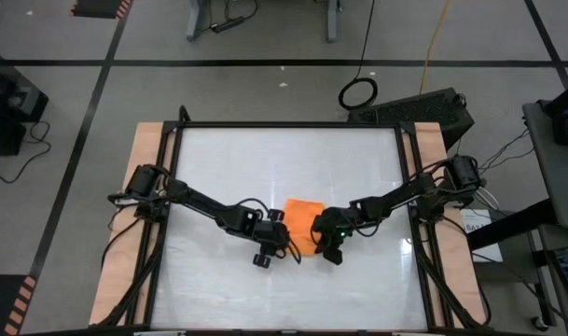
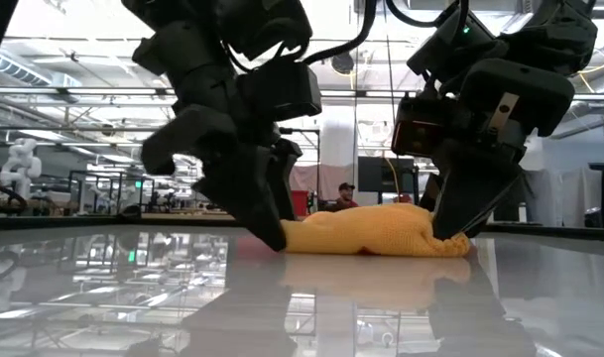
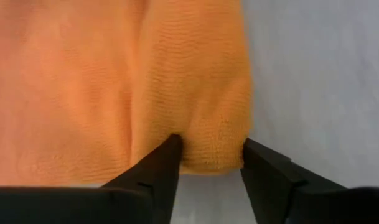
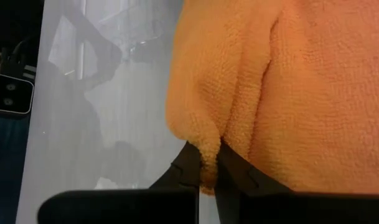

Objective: Roll towel
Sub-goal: Roll the towel

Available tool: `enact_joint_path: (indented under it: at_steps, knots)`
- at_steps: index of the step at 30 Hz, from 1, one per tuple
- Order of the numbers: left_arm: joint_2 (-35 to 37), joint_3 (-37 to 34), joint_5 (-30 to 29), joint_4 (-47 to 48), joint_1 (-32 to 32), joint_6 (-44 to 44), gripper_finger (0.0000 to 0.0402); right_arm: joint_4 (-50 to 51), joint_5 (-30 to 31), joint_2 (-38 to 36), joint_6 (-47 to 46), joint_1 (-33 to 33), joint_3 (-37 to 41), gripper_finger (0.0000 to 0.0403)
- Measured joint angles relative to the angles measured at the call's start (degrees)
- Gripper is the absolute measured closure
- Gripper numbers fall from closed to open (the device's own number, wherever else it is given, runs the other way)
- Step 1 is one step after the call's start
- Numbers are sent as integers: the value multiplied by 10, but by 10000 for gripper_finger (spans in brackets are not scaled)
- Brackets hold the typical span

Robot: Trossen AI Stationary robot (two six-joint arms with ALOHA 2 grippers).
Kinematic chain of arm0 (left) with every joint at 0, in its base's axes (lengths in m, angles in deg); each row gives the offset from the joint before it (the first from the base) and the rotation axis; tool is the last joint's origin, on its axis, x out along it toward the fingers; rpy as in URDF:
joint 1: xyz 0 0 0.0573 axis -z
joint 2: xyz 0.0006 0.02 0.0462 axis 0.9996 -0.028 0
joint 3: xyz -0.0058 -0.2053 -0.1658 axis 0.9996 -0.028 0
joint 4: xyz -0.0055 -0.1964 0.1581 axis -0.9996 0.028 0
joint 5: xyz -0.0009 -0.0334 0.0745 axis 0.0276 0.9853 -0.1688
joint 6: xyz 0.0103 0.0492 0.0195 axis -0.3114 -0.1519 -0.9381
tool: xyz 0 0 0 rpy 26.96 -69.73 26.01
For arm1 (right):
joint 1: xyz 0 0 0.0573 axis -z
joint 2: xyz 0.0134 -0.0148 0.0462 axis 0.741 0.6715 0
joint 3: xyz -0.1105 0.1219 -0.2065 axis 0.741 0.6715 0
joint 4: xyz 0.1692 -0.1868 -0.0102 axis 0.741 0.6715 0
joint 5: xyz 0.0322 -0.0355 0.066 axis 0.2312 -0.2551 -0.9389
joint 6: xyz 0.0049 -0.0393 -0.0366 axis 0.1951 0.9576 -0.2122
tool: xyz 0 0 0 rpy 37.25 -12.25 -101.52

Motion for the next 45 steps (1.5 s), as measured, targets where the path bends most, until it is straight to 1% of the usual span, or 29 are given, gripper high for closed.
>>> enact_joint_path:
  at_steps: [2, 7, 11, 13, 15, 20, 23, 25, 28, 33, 40, 45]
  knots:
    - [-1, -8, -13, -21, 0, 12, 253, -1, 0, 0, -4, 0, 0, 391]
    - [-8, -10, -9, -24, -1, 13, 308, -2, -1, 0, -10, 0, 0, 391]
    - [-8, -10, 30, -29, -7, 19, 373, -2, -7, 0, -15, 1, 0, 391]
    - [-9, -11, 65, -41, -15, 37, 389, -1, -10, 0, -19, 1, 0, 391]
    - [-10, -11, 111, -54, -27, 65, 387, -1, -22, 0, -25, 1, 0, 391]
    - [-12, -13, 269, -82, -65, 158, 388, 2, -74, 0, -60, 9, 0, 389]
    - [-12, -12, 334, -87, -86, 209, 389, 2, -100, 0, -81, 15, 0, 388]
    - [-12, -12, 365, -87, -98, 234, 389, 0, -117, 0, -92, 19, 0, 388]
    - [-12, -12, 387, -88, -109, 271, 389, -1, -138, -2, -107, 24, 0, 388]
    - [-12, -12, 395, -79, -121, 331, 390, 0, -159, -24, -124, 32, 0, 388]
    - [-11, -11, 392, -41, -131, 373, 391, 6, -159, -73, -137, 59, 0, 387]
    - [-11, -10, 383, -38, -138, 389, 391, 64, -154, -80, -137, 76, 0, 384]
